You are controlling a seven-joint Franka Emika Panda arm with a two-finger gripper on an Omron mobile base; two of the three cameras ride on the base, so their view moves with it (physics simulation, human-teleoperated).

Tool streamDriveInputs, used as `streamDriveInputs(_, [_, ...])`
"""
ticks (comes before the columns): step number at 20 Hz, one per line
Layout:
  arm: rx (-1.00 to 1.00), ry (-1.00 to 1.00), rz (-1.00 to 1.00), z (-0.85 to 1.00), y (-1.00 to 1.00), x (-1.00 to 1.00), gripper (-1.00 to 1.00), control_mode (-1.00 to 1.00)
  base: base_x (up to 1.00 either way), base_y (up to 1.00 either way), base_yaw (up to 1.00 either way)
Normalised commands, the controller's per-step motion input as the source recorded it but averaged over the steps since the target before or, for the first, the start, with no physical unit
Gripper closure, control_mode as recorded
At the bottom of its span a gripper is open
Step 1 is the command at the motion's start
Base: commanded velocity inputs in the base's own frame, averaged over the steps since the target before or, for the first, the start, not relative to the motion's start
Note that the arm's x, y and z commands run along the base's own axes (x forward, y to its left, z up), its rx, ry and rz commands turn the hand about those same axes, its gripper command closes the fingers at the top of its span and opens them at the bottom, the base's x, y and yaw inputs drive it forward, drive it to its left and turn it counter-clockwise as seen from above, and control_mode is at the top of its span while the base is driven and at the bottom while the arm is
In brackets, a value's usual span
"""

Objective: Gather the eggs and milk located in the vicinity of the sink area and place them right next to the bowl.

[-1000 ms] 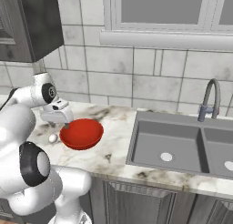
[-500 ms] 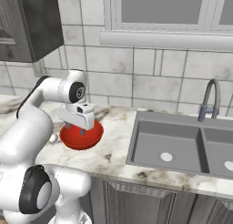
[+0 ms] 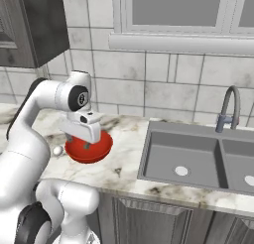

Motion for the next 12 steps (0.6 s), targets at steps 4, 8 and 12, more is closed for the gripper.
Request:
streamDriveInputs(4, [-0.02, 0.01, 0.0, 0.01, 0.0, 0.0, -1.0, -1.0, 0.0, 0.0, 0.0])
streamDriveInputs(8, [0.0, 0.0, 0.0, 0.0, 0.0, 0.0, -1.0, -1.0, 0.0, 0.0, 0.0])
streamDriveInputs(12, [0.0, 0.0, 0.0, 0.0, -0.04, 0.0, -1.0, -1.0, 0.0, 0.0, 0.0])
